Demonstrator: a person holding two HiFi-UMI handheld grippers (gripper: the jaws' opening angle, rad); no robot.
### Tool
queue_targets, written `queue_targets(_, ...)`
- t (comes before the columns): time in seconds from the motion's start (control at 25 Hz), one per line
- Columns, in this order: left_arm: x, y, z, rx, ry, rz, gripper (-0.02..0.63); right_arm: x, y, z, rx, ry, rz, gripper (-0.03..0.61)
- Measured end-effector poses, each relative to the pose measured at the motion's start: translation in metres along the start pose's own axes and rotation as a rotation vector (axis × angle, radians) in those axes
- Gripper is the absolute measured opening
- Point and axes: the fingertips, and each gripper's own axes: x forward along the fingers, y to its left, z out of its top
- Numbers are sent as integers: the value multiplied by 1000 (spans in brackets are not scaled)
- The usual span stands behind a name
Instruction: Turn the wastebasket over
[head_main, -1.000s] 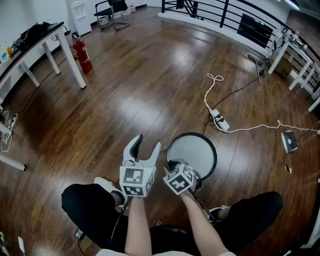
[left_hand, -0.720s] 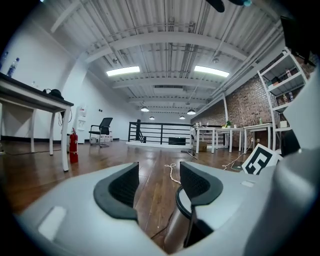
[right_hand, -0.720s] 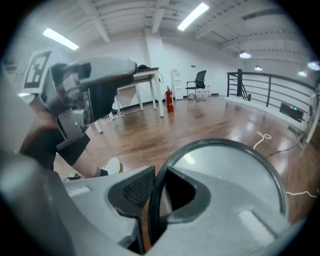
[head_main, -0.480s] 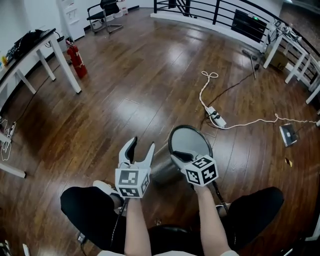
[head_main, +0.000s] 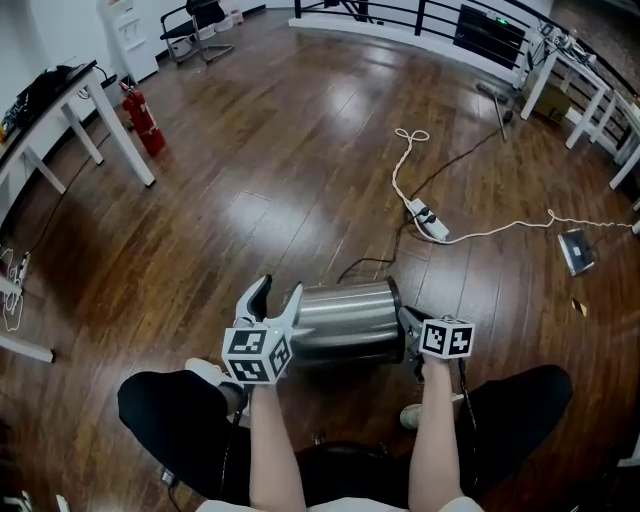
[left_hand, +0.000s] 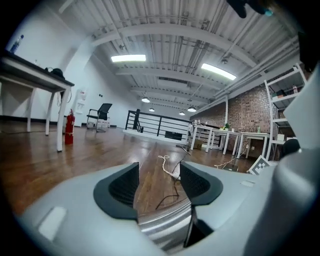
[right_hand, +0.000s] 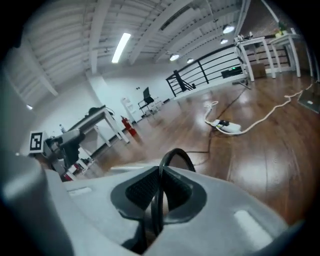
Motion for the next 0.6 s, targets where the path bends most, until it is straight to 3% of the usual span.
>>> queue_targets(0.16, 9, 15, -53, -68, 131, 24, 287, 2, -18, -15, 84, -18, 6, 12)
queue_targets(0.28, 5, 26, -87, -111, 209, 47, 290, 3, -14, -11, 9, 9, -17, 18)
queue_targets(0.4, 1, 36, -114, -180, 288, 72, 301, 4, -16, -11, 0, 11, -42, 25)
queue_targets(0.44, -1, 39, -122, -219, 306, 84, 313, 3, -18, -13, -3, 17, -51, 39)
queue_targets(0.52, -2, 41, -140, -329, 327, 90, 325, 0, -21, -13, -27, 37, -73, 171)
queue_targets(0.6, -4, 40, -159, -447, 342, 85, 331, -4, -21, -11, -47, 45, -79, 190)
